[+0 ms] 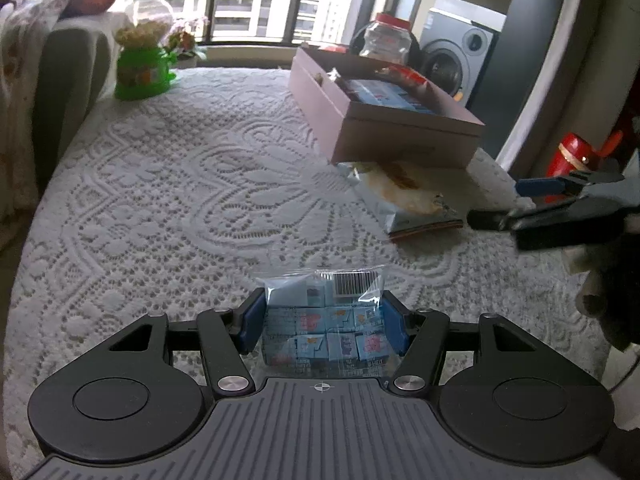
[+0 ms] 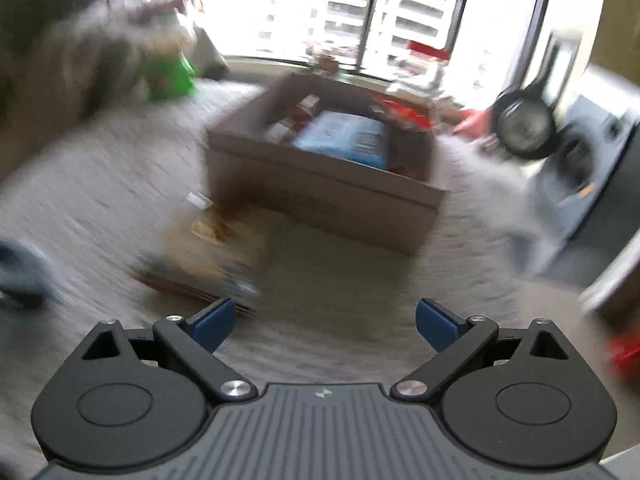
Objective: Organize snacks
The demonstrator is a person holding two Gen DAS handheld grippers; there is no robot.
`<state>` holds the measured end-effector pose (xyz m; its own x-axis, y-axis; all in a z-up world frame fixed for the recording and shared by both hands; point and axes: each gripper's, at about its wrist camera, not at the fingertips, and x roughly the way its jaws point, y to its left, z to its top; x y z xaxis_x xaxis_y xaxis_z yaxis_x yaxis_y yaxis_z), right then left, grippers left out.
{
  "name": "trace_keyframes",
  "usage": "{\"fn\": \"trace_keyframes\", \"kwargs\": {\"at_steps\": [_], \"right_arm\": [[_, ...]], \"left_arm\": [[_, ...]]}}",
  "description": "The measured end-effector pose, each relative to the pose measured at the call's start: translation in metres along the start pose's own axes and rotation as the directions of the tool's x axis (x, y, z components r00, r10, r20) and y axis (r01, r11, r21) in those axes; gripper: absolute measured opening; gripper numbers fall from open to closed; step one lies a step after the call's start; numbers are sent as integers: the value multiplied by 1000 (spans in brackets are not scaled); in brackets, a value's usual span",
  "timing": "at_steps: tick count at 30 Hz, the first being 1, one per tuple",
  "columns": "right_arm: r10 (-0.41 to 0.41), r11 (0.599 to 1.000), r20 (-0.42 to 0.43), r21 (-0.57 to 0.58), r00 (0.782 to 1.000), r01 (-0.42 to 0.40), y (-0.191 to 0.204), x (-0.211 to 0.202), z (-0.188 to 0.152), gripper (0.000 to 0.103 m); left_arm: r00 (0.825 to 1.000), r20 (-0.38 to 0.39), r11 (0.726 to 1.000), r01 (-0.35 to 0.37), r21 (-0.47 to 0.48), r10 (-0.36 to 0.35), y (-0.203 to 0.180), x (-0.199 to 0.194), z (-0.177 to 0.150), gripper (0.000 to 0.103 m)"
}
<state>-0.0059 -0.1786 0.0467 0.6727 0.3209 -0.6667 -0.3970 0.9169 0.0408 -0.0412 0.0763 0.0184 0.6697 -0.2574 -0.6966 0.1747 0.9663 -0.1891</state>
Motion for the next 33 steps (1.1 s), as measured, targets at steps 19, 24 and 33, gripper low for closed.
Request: {"fn": "trace_keyframes", "kwargs": {"at_steps": [19,24,33], "right_arm": [[14,998,2,-60,1000,-14,25,-11,29,75],[-75,997,138,-26,988,79,-13,-48,60,75],[-136,987,213,111,967,114,-74,-20,150,75]], "left_arm": [[999,1,997,46,55,-46,-21,-10,14,65],[989,90,989,109,97,-117,-34,-10,65,65],[952,185,969,248,-8,-243,-40,87,193,66]]}}
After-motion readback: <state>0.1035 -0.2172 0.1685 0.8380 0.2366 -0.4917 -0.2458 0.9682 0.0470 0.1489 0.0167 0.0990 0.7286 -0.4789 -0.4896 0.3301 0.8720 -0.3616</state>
